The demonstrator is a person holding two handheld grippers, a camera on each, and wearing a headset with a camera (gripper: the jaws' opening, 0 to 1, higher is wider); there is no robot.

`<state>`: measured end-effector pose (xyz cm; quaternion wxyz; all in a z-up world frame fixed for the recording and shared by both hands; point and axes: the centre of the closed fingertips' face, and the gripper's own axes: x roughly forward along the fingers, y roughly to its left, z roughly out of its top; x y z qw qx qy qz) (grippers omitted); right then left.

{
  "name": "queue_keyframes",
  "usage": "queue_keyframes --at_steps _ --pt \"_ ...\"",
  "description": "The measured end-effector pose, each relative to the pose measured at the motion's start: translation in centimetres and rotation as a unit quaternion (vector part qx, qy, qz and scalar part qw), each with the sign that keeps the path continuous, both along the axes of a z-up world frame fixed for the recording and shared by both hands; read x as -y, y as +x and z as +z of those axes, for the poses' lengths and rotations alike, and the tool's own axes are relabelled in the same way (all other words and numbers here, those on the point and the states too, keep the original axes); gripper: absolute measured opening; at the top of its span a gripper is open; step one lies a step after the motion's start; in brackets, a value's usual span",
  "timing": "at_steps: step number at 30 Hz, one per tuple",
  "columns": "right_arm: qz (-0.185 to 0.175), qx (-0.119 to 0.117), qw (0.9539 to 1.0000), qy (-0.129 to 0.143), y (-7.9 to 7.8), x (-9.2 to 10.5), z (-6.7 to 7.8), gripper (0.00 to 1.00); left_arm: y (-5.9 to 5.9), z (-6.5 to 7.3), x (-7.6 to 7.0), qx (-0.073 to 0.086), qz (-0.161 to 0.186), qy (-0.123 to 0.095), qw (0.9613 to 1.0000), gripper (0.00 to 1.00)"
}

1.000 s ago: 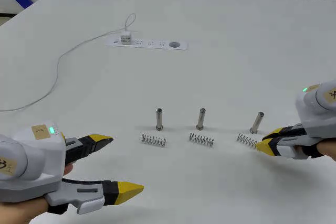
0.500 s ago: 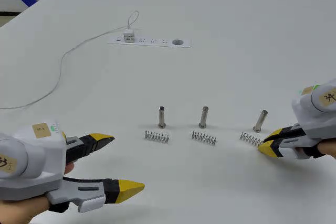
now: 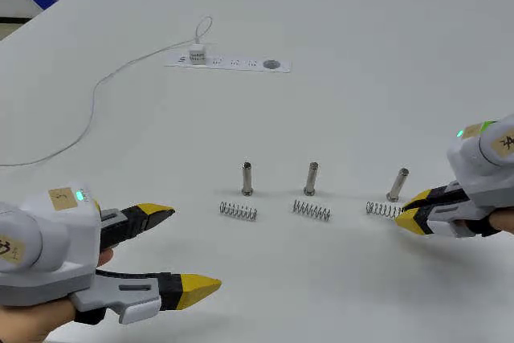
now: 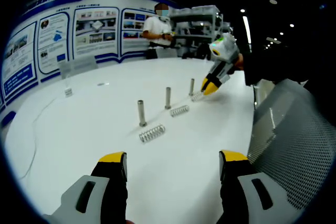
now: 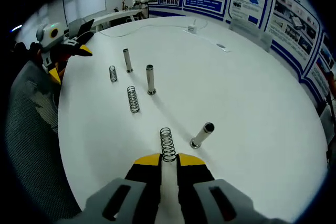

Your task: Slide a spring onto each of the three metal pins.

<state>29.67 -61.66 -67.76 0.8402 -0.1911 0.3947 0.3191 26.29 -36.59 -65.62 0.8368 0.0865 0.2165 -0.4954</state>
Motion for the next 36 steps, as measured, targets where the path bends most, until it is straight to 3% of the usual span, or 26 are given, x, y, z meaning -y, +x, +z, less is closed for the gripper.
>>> queue_keyframes --at_steps 6,21,27,36 --pt "0.008 0.010 0.9999 -0.006 0.2 -0.4 1.1 0.12 -0.1 0.0 0.1 0.000 -0.001 -0.002 1.0000 0.73" --pt "-0.003 -0.005 0.9999 -0.012 -0.1 -0.3 2.6 0.12 -0.1 -0.1 0.1 -0.002 -0.002 -0.005 1.0000 0.73" --pt "0.002 -0.013 0.9998 -0.015 -0.3 -0.5 3.9 0.12 -0.1 -0.1 0.1 -0.001 -0.003 -0.005 1.0000 0.73" --pt "0.012 -0.010 0.9988 -0.046 0.6 0.5 6.6 0.12 -0.1 0.1 0.1 0.001 -0.001 -0.006 1.0000 0.73"
